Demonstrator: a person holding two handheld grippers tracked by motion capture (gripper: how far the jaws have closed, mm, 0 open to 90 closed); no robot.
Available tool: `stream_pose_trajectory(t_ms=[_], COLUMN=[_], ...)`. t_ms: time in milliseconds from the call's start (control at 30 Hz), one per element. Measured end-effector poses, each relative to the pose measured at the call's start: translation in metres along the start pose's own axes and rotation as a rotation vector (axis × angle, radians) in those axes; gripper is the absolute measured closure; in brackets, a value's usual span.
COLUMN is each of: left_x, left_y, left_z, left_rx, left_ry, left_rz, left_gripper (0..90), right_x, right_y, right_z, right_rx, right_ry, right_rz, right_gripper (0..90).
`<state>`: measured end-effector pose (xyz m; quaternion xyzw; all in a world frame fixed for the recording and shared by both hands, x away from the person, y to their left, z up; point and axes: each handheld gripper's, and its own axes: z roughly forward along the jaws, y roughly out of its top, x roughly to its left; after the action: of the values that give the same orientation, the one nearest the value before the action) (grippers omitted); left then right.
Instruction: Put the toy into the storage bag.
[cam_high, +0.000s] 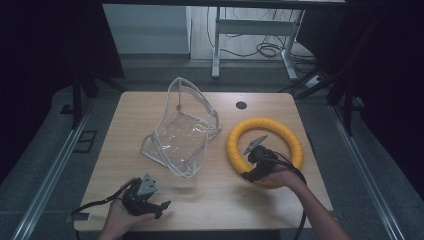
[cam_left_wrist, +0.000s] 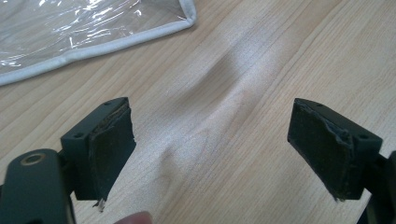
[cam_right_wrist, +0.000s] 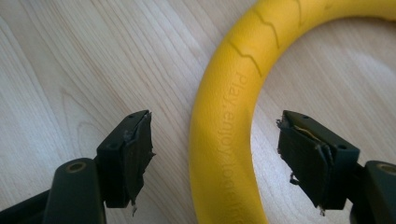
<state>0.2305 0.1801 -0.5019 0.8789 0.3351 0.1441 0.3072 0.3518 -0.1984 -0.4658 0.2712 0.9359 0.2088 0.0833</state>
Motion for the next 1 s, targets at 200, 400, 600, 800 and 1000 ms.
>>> stream_pose_trajectory(t_ms=[200,400,600,800,1000], left_x=[0.0,0.0,-0.001,-0.001,-0.001], left_y=[0.0,0.0,0.0,0.0,0.0], left_z=[0.0,0.001,0.002,0.002,0.003], left_rx=[0.001,0.006,0.01,0.005,0.011], left_ry=[0.007,0.006,0.004,0.002,0.0], left_rz=[-0.005,-0.008,-0.006,-0.005,-0.001], left_gripper=[14.4,14.4,14.4,14.4,14.7], right_x=[-0.005,-0.008,-0.007,-0.006,-0.006], right_y=[-0.008,-0.012,-0.011,-0.01,-0.009], right_z=[0.011,0.021,0.031,0.037,0.04], right_rx=[0.062,0.117,0.16,0.201,0.216], right_ry=[0.011,0.033,0.047,0.058,0.066], right_rz=[-0.006,-0.009,-0.032,-0.039,-0.045], right_gripper=[27.0,27.7,28.8,30.2,33.6])
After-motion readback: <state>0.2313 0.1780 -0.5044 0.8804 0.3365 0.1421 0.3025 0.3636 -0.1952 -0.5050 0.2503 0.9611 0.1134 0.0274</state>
